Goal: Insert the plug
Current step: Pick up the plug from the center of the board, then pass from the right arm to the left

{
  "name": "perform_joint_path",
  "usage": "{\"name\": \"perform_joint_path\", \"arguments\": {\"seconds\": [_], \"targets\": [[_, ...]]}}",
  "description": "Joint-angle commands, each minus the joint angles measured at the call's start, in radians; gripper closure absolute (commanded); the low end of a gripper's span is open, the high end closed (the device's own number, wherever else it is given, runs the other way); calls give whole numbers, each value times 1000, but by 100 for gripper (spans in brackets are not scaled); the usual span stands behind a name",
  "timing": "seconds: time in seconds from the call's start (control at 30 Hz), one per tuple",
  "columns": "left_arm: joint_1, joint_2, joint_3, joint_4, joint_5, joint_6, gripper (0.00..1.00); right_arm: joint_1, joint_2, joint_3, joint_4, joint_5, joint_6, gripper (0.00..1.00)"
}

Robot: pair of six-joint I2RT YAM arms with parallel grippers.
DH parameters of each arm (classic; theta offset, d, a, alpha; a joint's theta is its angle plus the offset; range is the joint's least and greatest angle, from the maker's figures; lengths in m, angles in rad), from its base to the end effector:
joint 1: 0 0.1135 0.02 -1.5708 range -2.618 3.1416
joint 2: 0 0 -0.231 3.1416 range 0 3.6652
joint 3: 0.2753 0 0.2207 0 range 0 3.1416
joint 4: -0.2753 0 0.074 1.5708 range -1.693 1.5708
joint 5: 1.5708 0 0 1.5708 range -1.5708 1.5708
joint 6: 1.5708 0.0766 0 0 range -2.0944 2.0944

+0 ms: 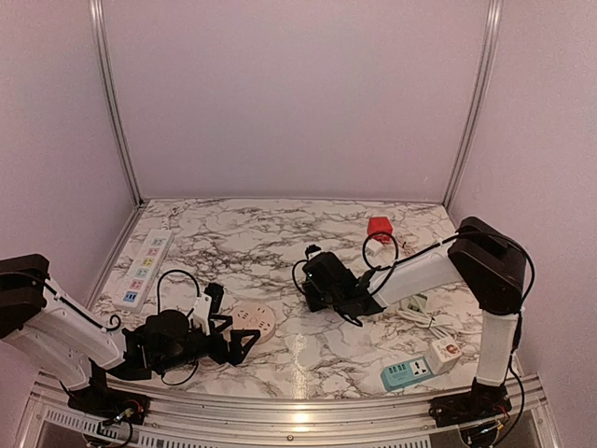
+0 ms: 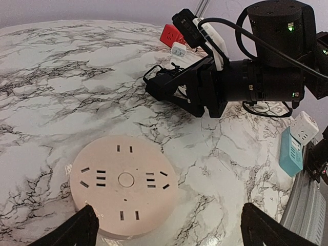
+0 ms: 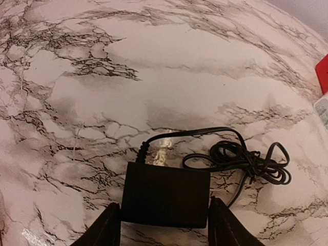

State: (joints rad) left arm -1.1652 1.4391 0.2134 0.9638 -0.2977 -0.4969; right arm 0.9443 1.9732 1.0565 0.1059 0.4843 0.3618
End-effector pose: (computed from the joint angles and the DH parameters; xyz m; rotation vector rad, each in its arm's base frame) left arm 0.1233 -0.2302 0.1248 0.4174 1.8701 -0.8864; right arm 0.2546 0.2910 0.0912 -0.4351 2.2273 0.1050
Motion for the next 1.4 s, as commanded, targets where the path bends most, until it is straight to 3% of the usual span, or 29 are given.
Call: {"name": "perform_joint_path", "arguments": {"seconds": [0.0,0.13,0.3,0.53,0.87,1.2,1.37], "targets": [[-7,18,37,-7,-10,28,1,4,-23,-2,21,-1,-4,54],[-7,47,47,30,32,21,1,7,-113,-67,102,-65,-45,62],[-7,69,52,88,85,8,1,63,-257,-204,281,-85,-149,64],[-7,45,5,230,160,-22,1,286,-370,-341,568,82,-402,63],[-8,-12,-89,419,217,-26,2,435,-345,-372,748,183,-564,62],[-7,16,-145,601,225,-51,5,582,-220,-358,978,326,-825,61],[-8,29,-135,615,248,-43,8,634,-179,-344,1053,358,-893,60]]}}
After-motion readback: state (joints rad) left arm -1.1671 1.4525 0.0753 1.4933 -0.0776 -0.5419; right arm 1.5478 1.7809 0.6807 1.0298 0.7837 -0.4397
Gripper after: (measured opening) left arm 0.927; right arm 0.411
